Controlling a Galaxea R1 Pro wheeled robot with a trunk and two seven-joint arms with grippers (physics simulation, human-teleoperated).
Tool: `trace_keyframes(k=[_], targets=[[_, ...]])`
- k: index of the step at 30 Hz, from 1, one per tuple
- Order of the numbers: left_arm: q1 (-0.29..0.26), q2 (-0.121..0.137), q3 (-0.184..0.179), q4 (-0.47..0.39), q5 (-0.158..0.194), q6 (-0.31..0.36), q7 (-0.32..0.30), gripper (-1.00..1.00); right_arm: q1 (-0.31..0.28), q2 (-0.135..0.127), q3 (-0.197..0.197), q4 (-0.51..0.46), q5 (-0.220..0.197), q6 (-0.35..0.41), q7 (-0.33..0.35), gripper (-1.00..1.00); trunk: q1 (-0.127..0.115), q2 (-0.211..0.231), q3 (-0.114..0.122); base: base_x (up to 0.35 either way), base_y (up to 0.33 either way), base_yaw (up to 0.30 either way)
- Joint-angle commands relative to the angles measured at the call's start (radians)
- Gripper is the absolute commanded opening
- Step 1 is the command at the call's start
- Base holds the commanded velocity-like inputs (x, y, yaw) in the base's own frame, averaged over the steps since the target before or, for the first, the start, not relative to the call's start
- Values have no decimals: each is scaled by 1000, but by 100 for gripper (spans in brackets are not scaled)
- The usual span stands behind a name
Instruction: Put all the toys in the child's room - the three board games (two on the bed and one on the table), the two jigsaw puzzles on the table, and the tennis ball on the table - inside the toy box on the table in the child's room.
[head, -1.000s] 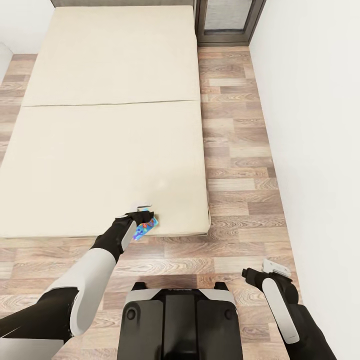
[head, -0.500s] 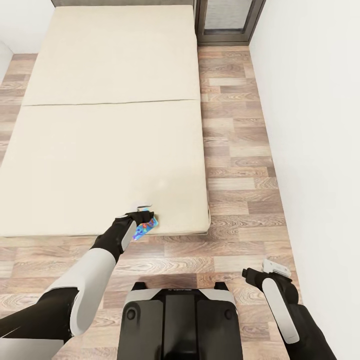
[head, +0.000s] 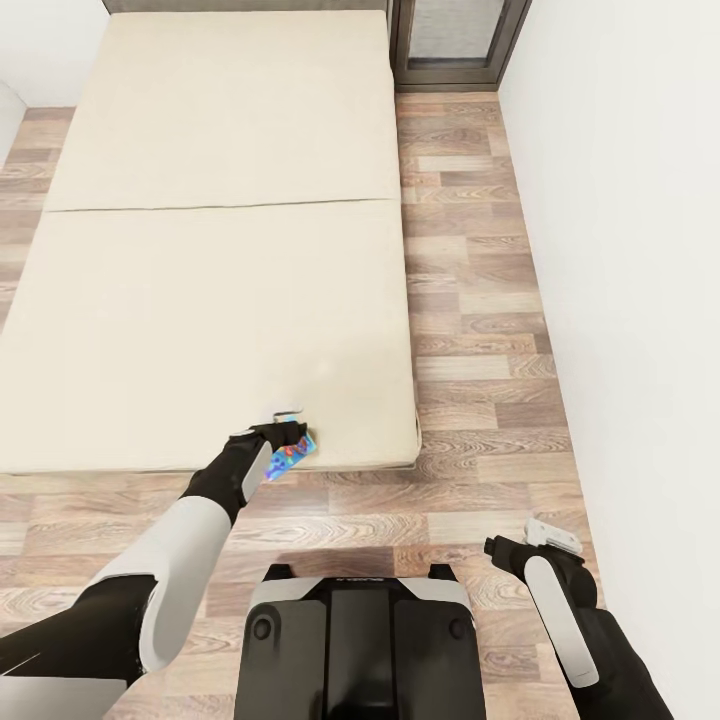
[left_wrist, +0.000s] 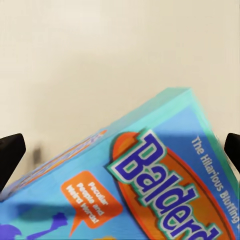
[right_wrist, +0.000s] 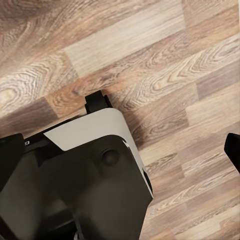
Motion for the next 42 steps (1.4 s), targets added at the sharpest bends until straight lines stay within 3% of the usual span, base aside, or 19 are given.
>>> trace_keyframes(k=[1,8,15,22,27,30,32,34,35,36,37,38,39,42], targets=[[0,-1,6,-3,0,6,1,100,0,0,1,-1,-10,2,-10,100,1,-2,-1,0,0,0],[0,7,11,-152,6,22,4,100,0,0,1,-1,-8,2,-10,100,1,-2,-1,0,0,0],[1,10,27,-206,7,39,5,100,0,1,1,-1,-8,2,-10,100,1,-2,-1,0,0,0],[1,15,103,-266,5,75,5,100,0,1,1,-1,-7,2,-10,100,1,-2,-1,0,0,0],[3,48,175,-363,8,207,-7,100,0,0,1,-1,-8,2,-10,100,1,-2,-1,0,0,0],[7,88,241,-459,21,343,-68,100,0,0,1,-1,-12,2,-10,100,1,-2,-1,0,0,0],[20,143,327,-539,67,492,-227,100,0,-1,0,-1,-16,2,-10,100,1,-2,-1,0,0,0],[38,183,370,-567,96,562,-340,100,0,-2,-1,-1,-18,2,-10,100,1,-2,-1,0,0,0],[64,227,406,-584,121,620,-466,100,0,-2,-1,-1,-19,3,-10,100,1,-2,-1,0,0,0],[78,249,419,-589,131,643,-531,100,0,-2,-1,-1,-19,3,-9,100,1,-2,-1,0,0,0],[126,314,446,-599,151,687,-724,100,0,-2,-9,-1,-20,4,-3,100,1,-2,-1,0,0,0],[143,334,452,-600,156,697,-785,100,0,-2,-14,-1,-21,4,2,100,1,-2,-1,0,0,0],[178,371,463,-597,162,710,-896,100,0,-2,-27,-1,-21,4,19,100,1,-2,-1,0,0,0],[234,418,472,-589,167,720,-1036,100,0,-2,-53,-1,-22,5,62,100,1,-2,-1,0,0,0]])
